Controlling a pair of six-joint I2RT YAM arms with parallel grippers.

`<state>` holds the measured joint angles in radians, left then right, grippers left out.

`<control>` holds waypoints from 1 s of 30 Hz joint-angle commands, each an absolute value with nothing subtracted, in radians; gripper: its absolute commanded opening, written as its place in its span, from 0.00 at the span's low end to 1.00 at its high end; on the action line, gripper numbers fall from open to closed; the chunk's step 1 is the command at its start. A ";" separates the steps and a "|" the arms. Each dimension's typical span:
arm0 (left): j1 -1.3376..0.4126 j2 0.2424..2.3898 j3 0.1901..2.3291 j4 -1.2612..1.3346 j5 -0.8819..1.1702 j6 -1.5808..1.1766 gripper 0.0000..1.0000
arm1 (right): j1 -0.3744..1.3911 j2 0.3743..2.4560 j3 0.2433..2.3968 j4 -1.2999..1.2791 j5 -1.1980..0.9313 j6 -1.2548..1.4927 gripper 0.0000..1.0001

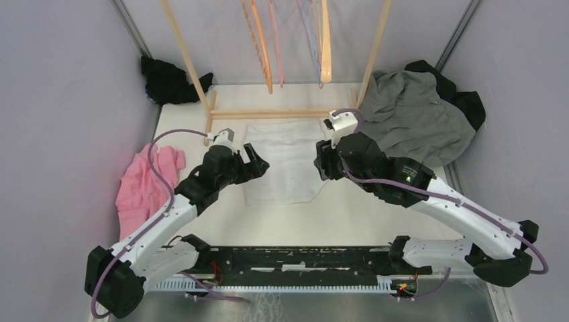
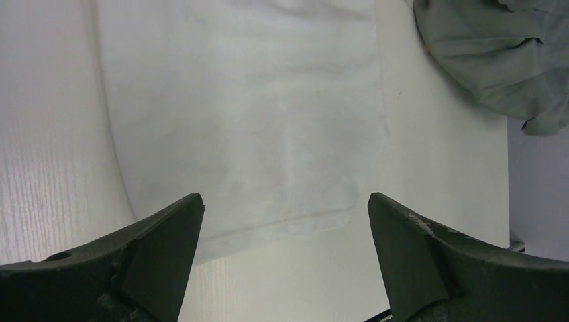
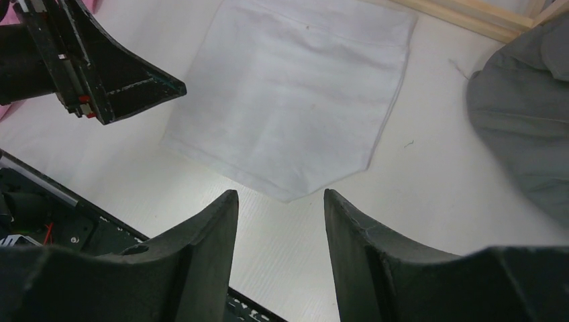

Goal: Place the skirt on the hanger
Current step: Flatten out the skirt at the center of the board, then pick up the hanger from the clothesline.

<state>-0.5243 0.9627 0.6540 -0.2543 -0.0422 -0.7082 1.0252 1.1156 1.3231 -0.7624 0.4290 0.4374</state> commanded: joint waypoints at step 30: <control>-0.528 0.845 0.670 -0.230 -0.013 -0.732 0.99 | 0.946 1.389 1.870 -0.620 0.486 0.175 0.43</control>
